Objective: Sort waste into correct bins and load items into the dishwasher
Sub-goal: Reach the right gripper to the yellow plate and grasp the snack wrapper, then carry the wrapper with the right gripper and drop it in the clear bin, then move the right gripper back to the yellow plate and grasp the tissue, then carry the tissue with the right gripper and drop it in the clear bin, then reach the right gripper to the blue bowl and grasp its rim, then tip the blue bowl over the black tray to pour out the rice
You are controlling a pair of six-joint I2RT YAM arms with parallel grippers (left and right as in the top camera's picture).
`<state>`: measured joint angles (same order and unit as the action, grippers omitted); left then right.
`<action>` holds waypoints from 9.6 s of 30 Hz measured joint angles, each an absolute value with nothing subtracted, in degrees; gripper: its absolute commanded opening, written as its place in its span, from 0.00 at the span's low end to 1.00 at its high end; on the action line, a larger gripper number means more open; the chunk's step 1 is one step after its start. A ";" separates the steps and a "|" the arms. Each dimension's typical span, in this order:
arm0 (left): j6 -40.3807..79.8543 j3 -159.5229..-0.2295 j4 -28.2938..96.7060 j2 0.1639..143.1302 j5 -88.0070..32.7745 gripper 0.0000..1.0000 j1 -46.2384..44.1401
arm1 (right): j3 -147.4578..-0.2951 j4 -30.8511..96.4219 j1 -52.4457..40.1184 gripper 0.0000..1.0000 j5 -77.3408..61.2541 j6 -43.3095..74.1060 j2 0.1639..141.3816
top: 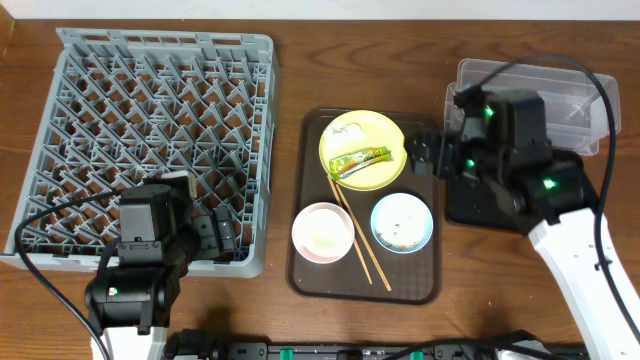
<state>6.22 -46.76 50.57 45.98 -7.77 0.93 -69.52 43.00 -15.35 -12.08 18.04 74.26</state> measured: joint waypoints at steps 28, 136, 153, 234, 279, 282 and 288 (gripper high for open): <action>6.22 -46.87 50.57 45.98 -7.77 0.92 0.93 | -92.84 48.47 -31.42 0.96 0.56 45.23 119.35; 6.22 -46.87 50.57 45.98 -7.77 0.92 0.93 | -93.60 29.32 -33.65 0.74 8.38 17.61 125.34; 6.22 -46.87 50.57 45.98 -7.77 0.92 0.93 | -93.65 32.99 -33.65 0.16 8.62 18.55 127.90; 6.22 -46.87 50.76 45.98 -7.77 0.92 0.93 | -53.65 36.07 -41.71 0.34 -2.13 23.97 93.36; 6.22 -46.87 51.05 45.98 -7.77 0.92 0.93 | -60.95 41.17 8.16 0.01 -46.94 10.92 90.87; 6.22 -46.87 51.05 45.98 -7.77 0.92 0.91 | -59.13 38.50 11.31 0.01 -52.80 10.04 93.56; 6.22 -46.87 51.05 45.98 -7.77 0.92 0.93 | -57.69 35.75 16.27 0.01 -60.51 9.76 97.06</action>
